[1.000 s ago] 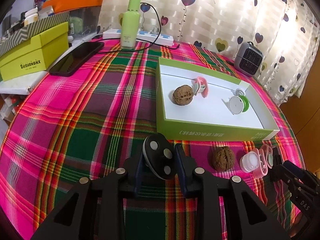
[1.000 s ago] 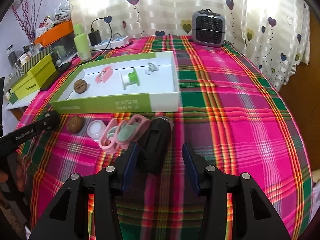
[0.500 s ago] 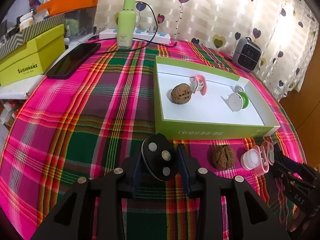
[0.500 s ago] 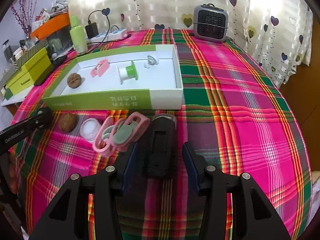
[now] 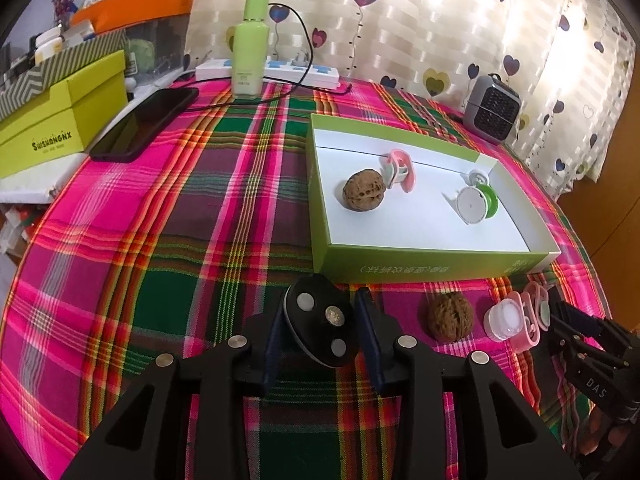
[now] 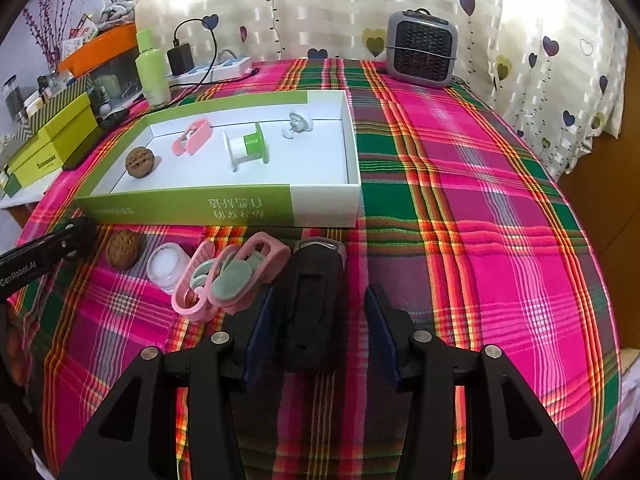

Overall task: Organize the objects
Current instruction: 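Close the right gripper on the black rectangular block, then carry the black disc and black block over the box with both grippers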

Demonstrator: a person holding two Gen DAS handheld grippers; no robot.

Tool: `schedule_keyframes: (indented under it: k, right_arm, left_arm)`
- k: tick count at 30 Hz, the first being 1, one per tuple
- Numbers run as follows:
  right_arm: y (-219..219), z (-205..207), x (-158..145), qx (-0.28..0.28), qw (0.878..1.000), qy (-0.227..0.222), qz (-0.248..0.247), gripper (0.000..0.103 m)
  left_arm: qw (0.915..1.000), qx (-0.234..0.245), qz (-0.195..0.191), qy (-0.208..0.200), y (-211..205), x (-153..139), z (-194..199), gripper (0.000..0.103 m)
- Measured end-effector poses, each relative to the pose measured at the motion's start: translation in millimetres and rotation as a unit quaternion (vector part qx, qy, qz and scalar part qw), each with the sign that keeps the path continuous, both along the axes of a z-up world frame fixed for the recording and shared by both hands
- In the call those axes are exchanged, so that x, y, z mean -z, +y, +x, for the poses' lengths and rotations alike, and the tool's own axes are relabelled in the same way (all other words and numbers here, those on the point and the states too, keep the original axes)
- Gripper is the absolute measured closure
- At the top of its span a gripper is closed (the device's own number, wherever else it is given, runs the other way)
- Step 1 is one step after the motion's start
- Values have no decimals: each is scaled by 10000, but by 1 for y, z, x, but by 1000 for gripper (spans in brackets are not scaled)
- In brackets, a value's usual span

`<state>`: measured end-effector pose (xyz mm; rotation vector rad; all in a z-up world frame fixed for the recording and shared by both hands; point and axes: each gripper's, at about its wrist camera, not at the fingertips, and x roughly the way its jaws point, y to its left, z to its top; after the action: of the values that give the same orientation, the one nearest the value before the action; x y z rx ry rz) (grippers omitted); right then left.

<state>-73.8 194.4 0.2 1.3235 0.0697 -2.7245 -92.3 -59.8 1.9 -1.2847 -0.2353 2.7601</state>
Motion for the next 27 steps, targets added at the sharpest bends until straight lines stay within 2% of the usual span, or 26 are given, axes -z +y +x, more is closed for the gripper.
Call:
schedule_keyframes:
  k: [4,8,9,27]
  right_arm:
    - [1,0,0,17,10000,0,-50,57]
    - [3,0,-1,89,10000,14,-23,73]
    - [3,0,-1,80,10000,12,-29,75]
    - [1,4,-4,-100,9996,66,-265,75]
  left_arm:
    - [10000,-35,-78,-20,0,0,0,77]
    - [9999,-73,-73,-35,-3,-1,2,79]
    - [9999,-78,-74,-39,-3,-1,2,79]
    - [10000,14,-67,49,1,-9,9,79]
